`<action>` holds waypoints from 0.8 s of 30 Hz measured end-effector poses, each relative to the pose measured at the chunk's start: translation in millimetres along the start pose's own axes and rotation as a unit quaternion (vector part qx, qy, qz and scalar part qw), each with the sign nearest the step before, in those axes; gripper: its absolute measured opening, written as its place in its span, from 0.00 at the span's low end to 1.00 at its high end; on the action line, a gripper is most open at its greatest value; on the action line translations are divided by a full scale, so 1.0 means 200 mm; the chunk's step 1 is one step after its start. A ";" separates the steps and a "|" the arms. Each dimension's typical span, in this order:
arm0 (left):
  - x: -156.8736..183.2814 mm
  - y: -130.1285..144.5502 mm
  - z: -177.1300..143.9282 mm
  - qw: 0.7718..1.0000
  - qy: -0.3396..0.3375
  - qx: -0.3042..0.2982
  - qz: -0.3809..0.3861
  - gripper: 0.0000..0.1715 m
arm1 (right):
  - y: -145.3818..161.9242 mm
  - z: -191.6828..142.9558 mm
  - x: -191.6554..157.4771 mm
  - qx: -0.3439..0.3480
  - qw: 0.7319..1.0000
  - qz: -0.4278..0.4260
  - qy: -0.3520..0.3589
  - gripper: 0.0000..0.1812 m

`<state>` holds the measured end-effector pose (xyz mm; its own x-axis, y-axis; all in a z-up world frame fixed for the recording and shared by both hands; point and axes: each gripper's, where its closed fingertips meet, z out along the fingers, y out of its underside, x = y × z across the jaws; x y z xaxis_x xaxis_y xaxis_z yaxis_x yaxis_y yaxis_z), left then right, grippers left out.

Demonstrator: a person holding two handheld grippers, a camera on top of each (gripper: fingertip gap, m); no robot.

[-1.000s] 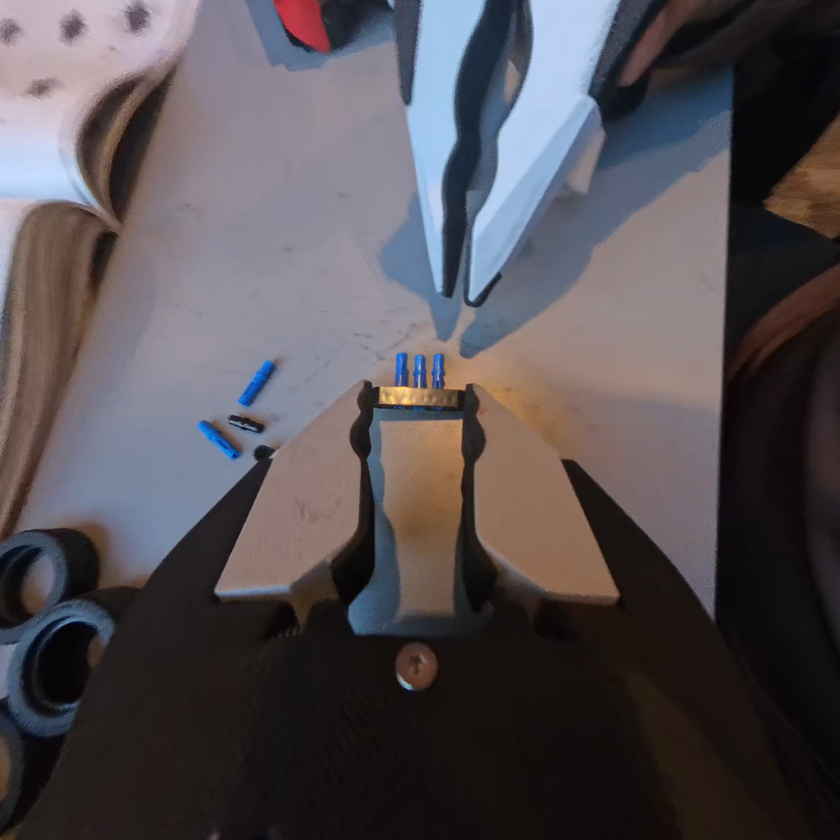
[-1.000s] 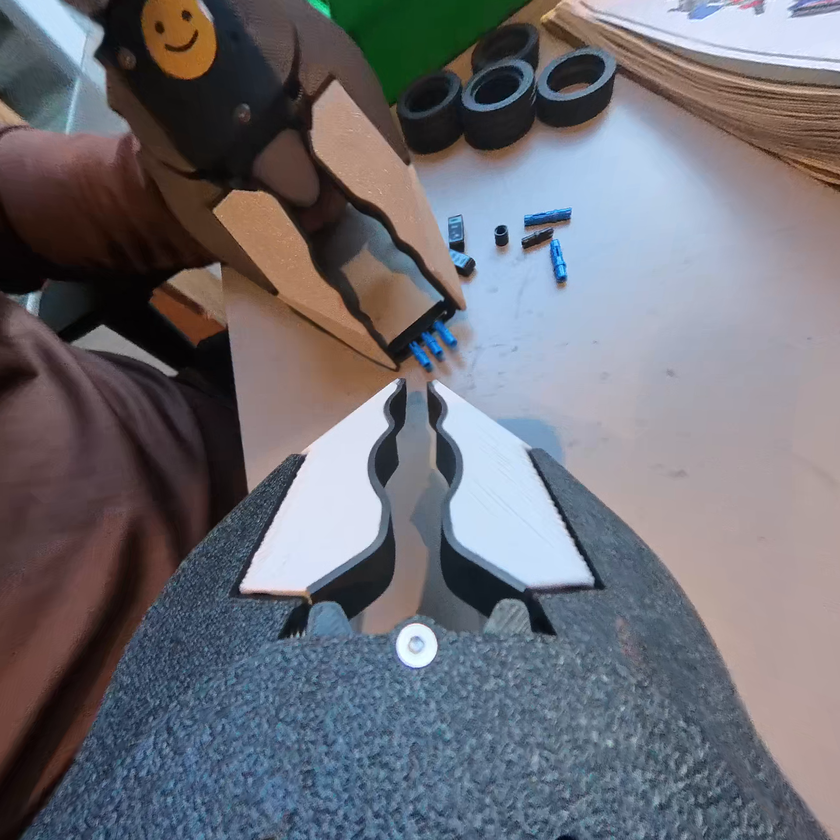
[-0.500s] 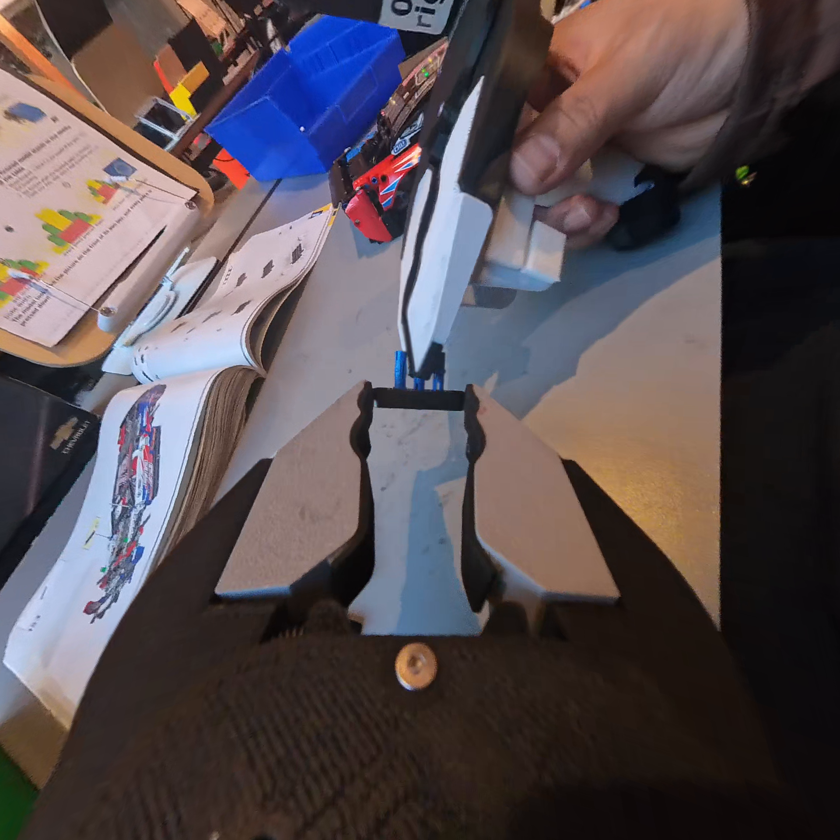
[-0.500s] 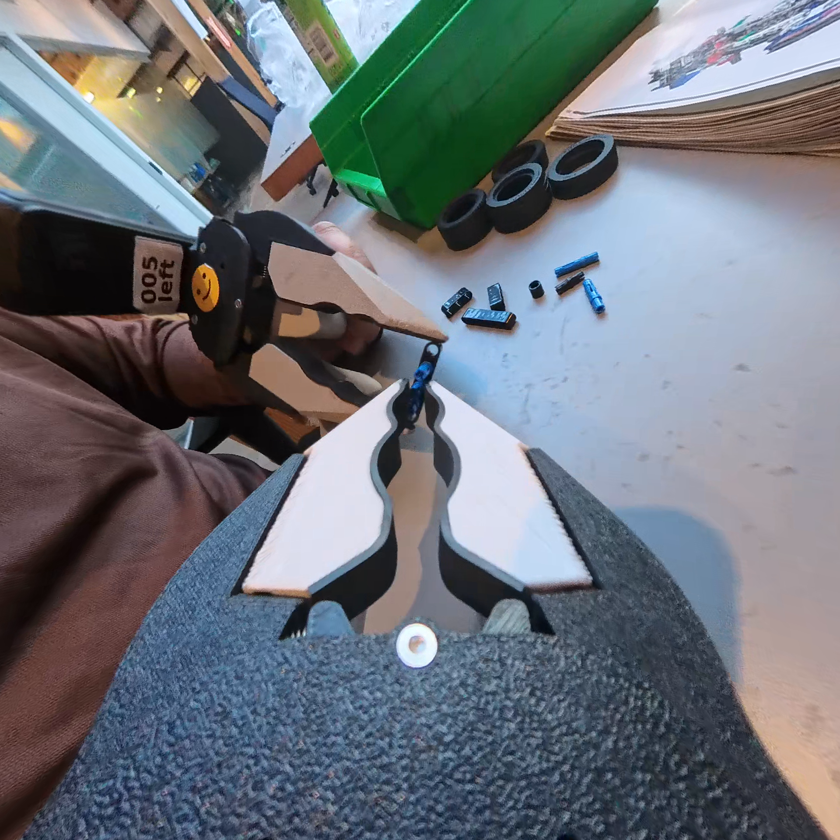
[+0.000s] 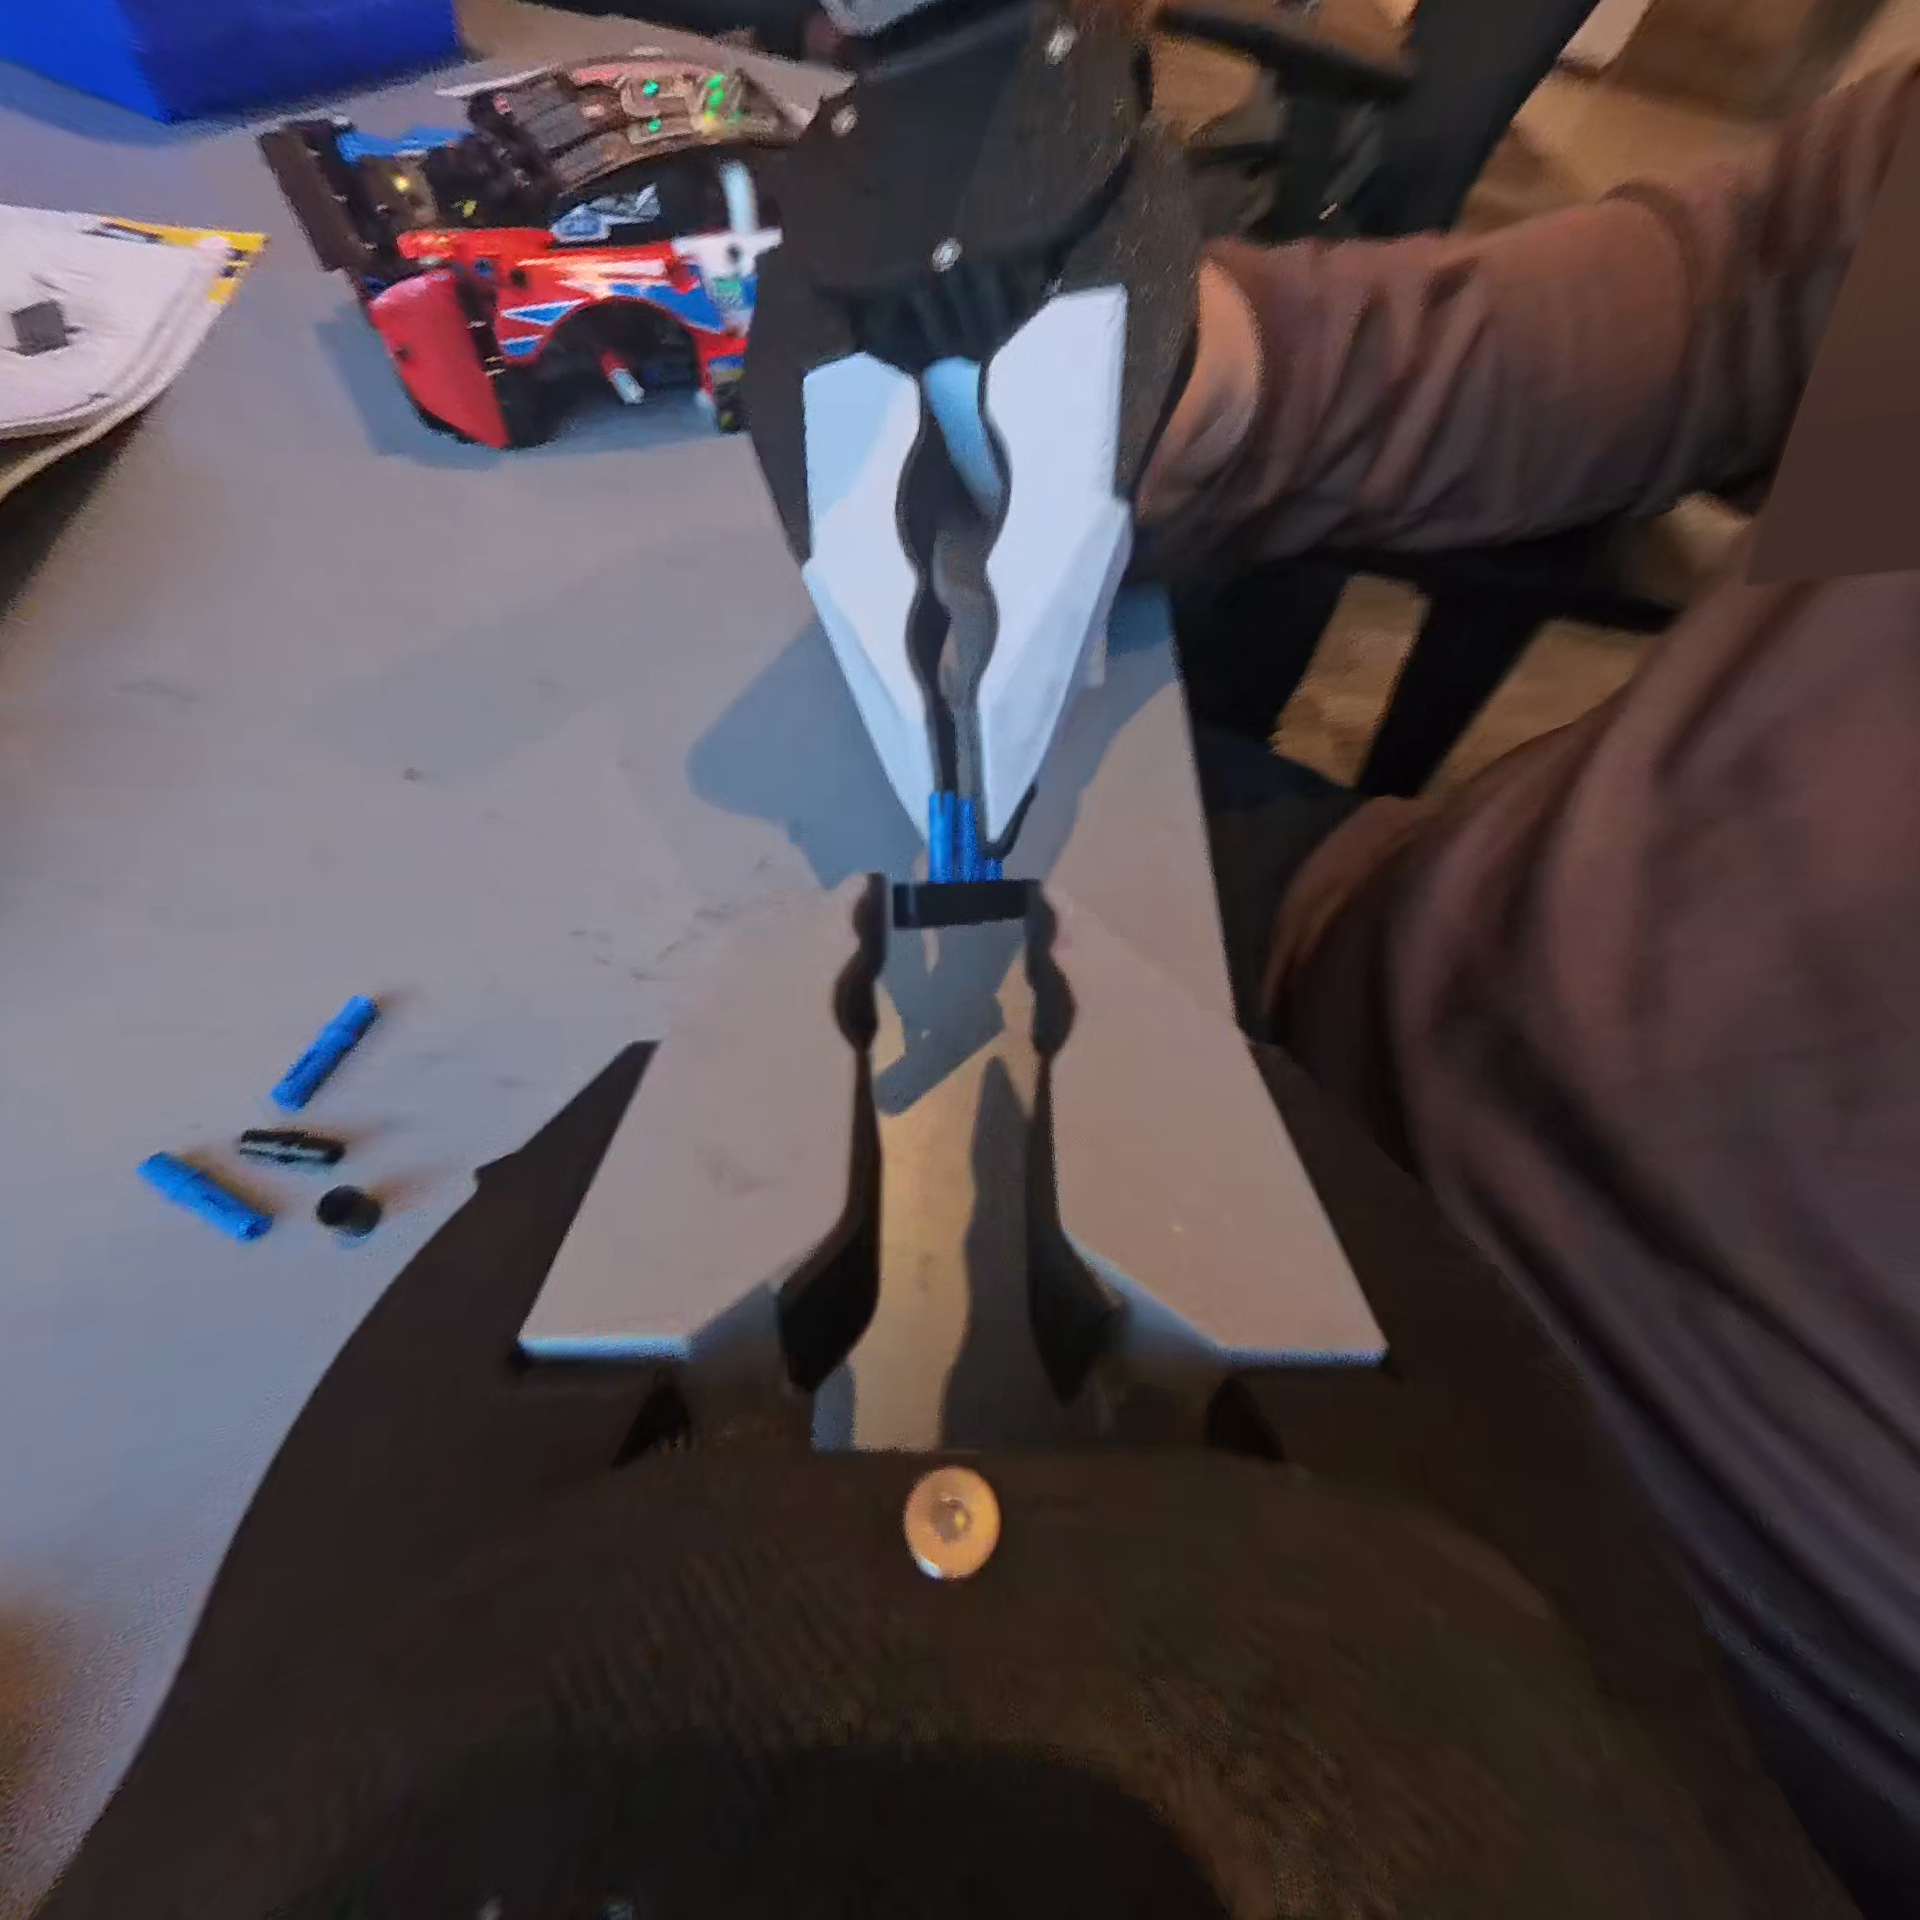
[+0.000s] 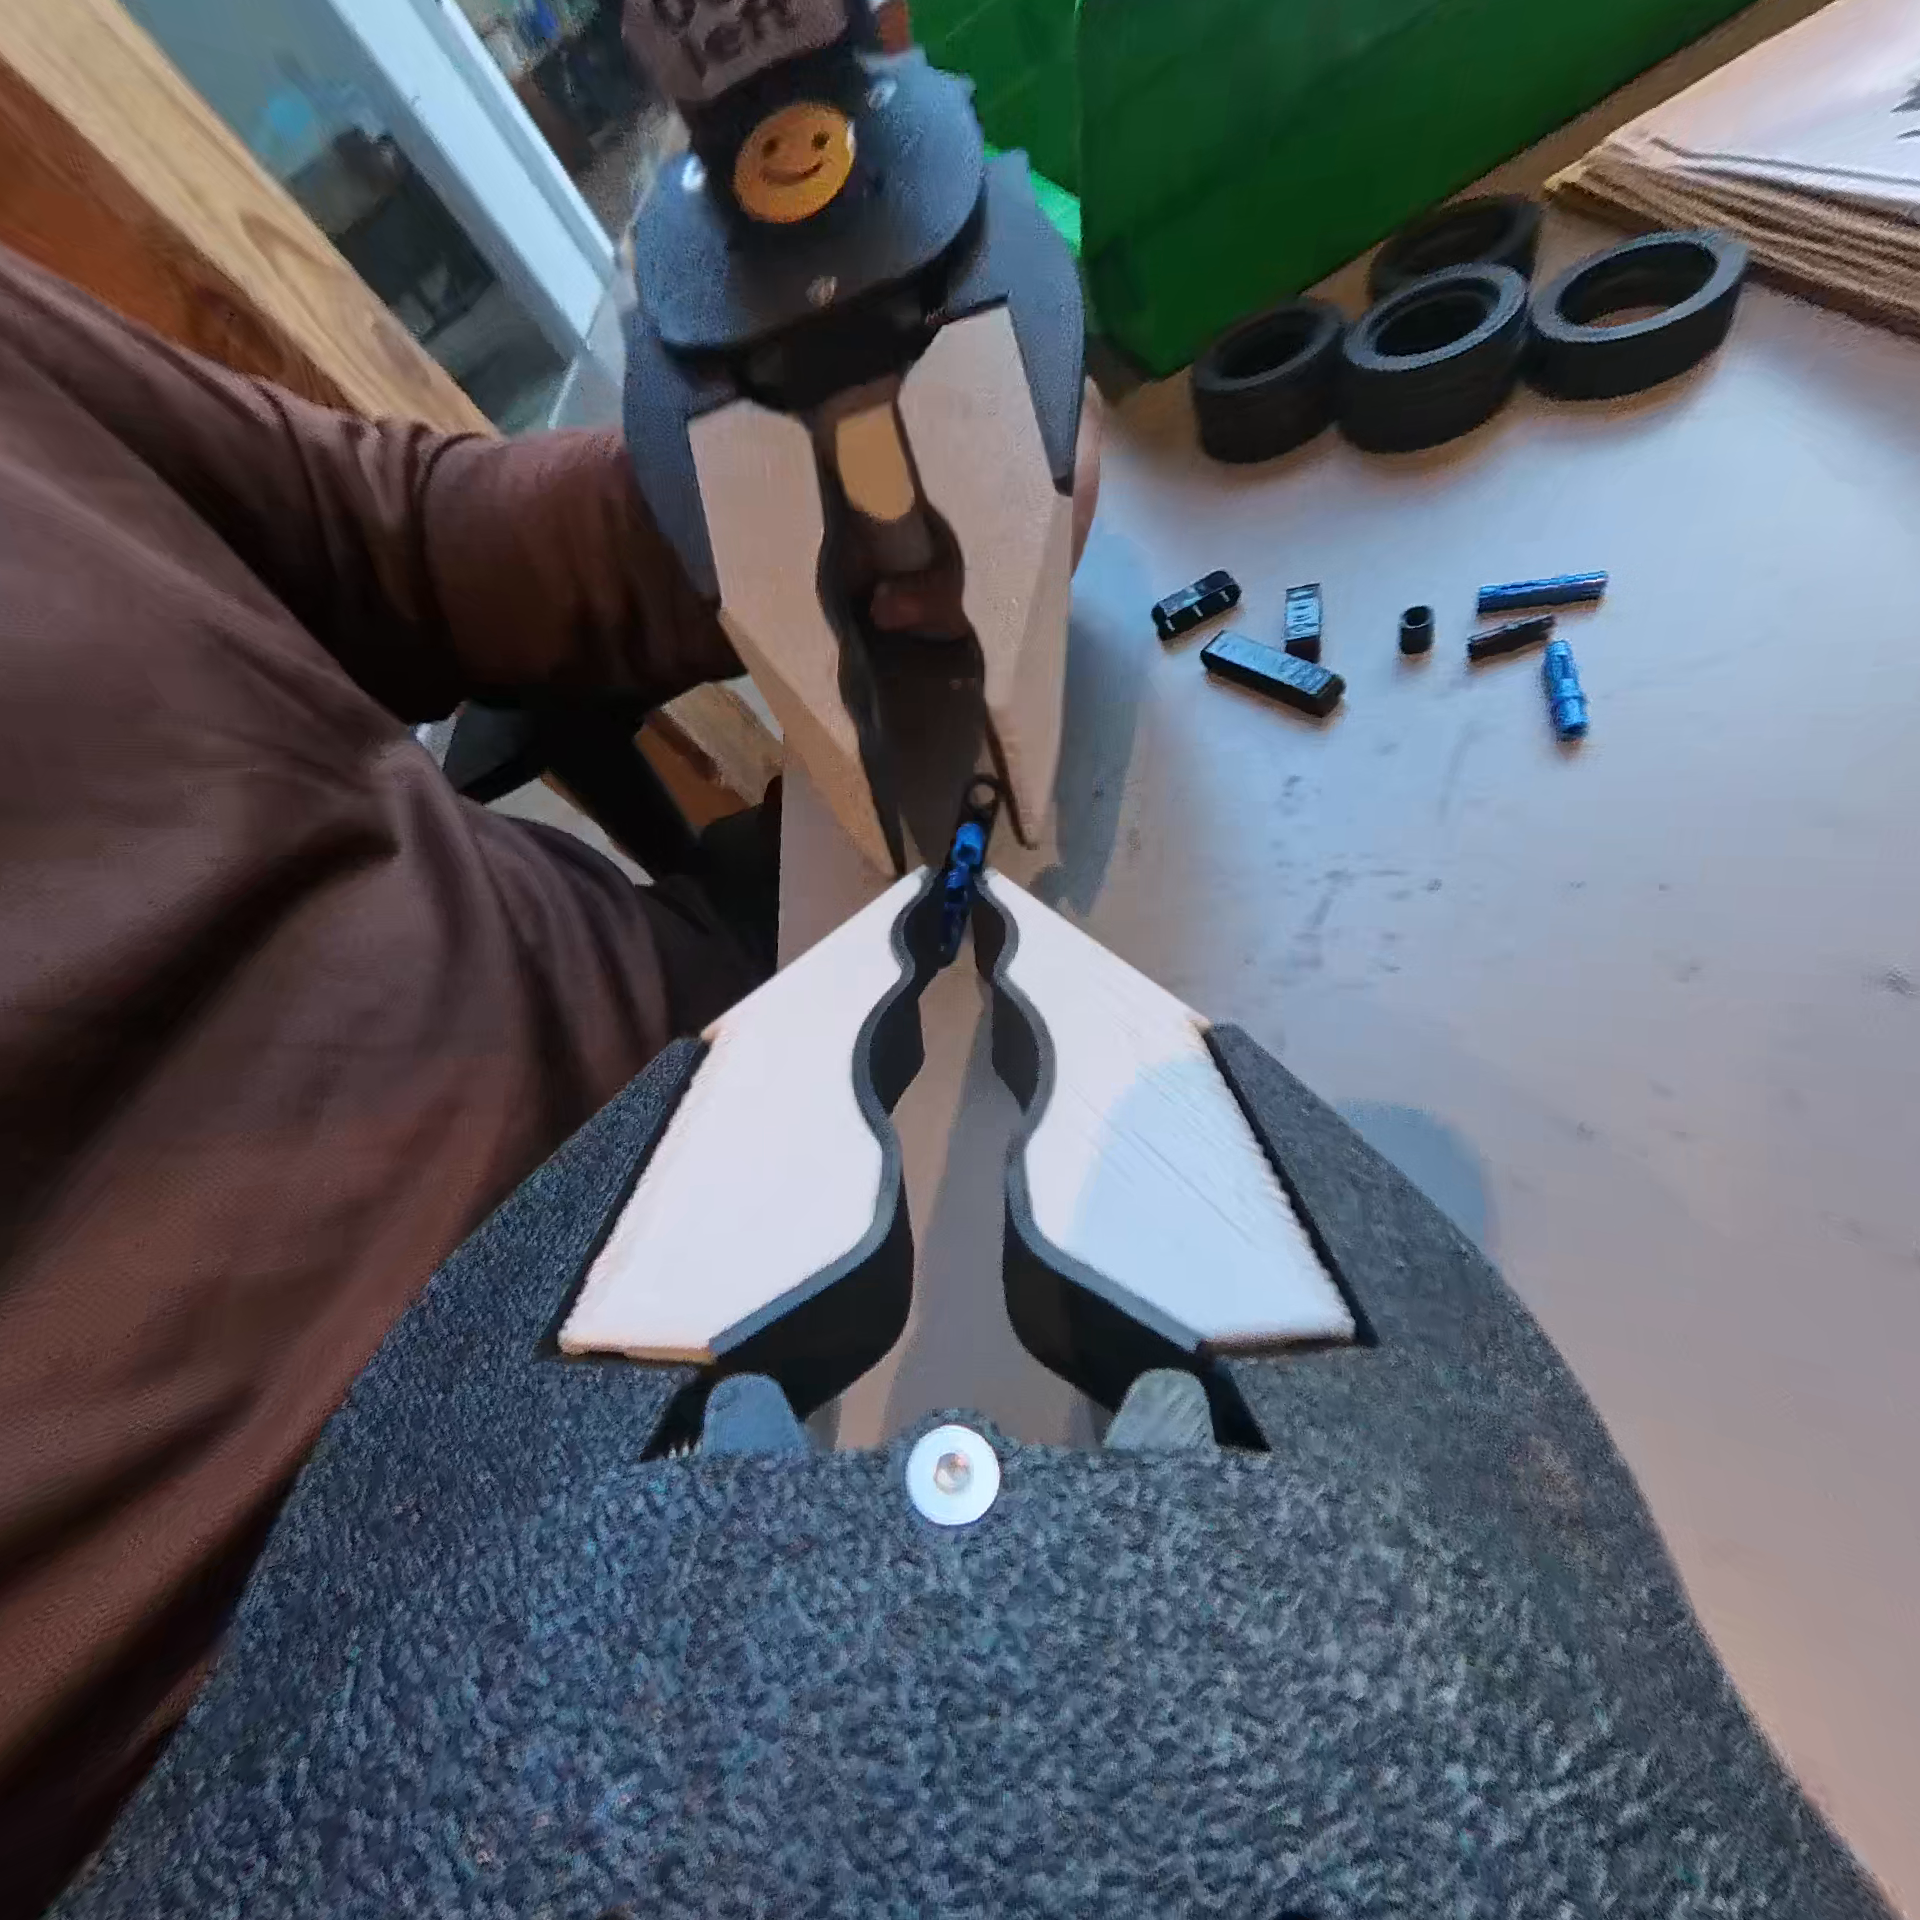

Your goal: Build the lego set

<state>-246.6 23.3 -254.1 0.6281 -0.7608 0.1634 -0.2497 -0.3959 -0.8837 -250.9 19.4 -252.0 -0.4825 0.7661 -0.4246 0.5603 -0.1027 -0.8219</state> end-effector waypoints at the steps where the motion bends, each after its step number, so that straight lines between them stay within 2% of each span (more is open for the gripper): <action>1: 0.01 -0.01 -0.01 1.000 0.015 0.011 -0.012 0.11 | 0.01 0.01 0.00 -0.006 1.000 -0.005 -0.001 0.03; 3: -0.01 -0.01 -0.02 0.999 0.019 0.014 -0.040 0.05 | 0.00 0.02 -0.01 -0.010 1.000 -0.012 -0.004 0.03; 7: -0.01 -0.01 -0.02 0.995 0.044 0.015 -0.086 0.05 | 0.00 0.02 -0.01 -0.005 1.000 -0.010 -0.003 0.03; 12: 0.02 0.01 0.00 0.994 0.056 -0.004 -0.089 0.07 | -0.01 0.01 -0.02 0.003 1.000 -0.004 -0.012 0.03; 14: 0.04 0.02 0.01 0.995 0.061 -0.012 -0.081 0.03 | -0.02 0.01 -0.03 0.009 1.000 0.002 -0.017 0.03; 17: 0.04 0.04 0.02 0.996 0.046 -0.021 -0.068 0.03 | -0.01 0.01 -0.02 0.002 1.000 -0.001 -0.010 0.03; 20: -0.01 0.03 0.03 0.994 0.022 -0.013 -0.106 0.03 | -0.02 0.00 0.04 0.012 0.999 0.000 0.032 0.04; 24: -0.12 -0.07 0.01 0.972 -0.001 0.078 -0.221 0.03 | -0.08 -0.10 0.16 0.033 0.986 -0.052 0.156 0.15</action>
<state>-257.3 47.7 -246.7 0.6497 -0.5329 0.5422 0.1595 -0.6018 -0.7825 -262.2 58.6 -245.5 -0.2983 0.9318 -0.2070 0.4677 -0.0464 -0.8827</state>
